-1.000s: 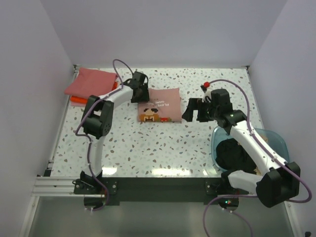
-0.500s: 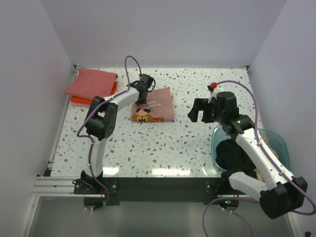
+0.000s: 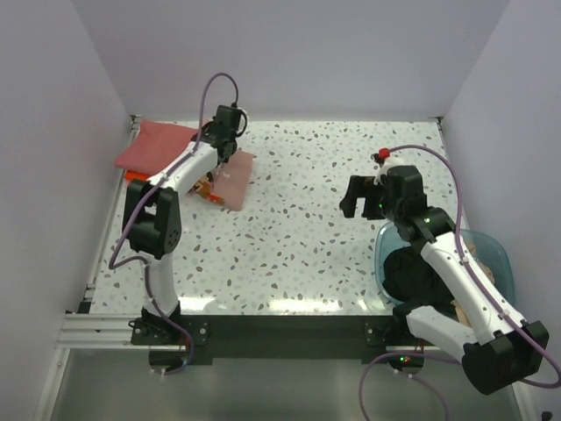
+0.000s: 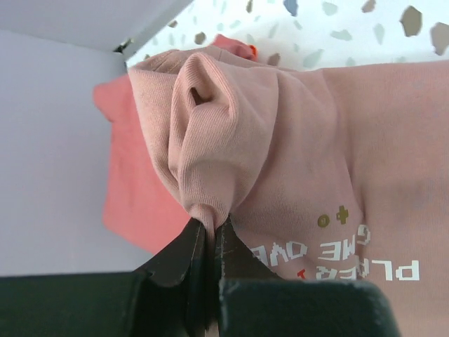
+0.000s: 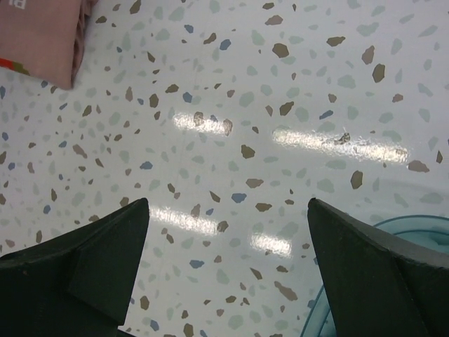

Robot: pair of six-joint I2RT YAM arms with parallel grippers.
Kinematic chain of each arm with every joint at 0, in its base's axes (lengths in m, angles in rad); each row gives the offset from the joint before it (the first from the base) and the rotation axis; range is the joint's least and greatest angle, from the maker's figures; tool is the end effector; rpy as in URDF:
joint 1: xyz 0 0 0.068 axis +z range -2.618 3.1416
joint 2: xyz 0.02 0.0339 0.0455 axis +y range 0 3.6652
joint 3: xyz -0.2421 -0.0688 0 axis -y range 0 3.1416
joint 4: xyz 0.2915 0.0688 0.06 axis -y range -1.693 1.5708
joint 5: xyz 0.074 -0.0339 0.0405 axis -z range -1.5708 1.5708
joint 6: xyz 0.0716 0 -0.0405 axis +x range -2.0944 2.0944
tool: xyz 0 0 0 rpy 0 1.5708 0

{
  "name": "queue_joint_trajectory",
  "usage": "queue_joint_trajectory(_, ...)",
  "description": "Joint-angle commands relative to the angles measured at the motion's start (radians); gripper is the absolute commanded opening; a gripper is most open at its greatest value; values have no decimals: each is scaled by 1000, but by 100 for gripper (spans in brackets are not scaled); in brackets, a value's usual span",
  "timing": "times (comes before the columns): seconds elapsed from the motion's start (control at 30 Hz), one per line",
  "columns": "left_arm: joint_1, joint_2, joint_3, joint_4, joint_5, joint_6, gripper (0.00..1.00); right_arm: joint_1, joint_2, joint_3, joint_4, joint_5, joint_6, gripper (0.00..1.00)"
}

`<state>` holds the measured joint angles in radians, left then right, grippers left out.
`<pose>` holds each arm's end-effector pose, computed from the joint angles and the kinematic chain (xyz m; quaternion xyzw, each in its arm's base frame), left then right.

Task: Fold and stack the t-shirts
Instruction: Neatly place the folded tshirt to the corner

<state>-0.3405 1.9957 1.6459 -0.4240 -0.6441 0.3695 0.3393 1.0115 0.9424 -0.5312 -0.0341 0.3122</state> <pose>0.4933 -0.1292 0.1988 0.1887 0.8624 0.2970 0.3638 0.2883 0.1043 0.2762 -0.0199 0.8842 0.1635 0.4370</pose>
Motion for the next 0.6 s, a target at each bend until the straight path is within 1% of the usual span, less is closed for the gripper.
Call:
queue_joint_trajectory(0.0,32,-67,75,80,-26,154,0,-2,-5,-2,4,33,-16,99)
queue_joint_trajectory(0.13,46,-84,113,96,-23,230,0,-3,6,-4,5,31,-19,99)
queue_joint_trajectory(0.33,87,-95,224,68,-14,279,0,-3,19,-1,4,56,-19,99)
queue_joint_trajectory(0.57,126,-150,272,68,15,321,0,-3,30,2,2,57,-18,99)
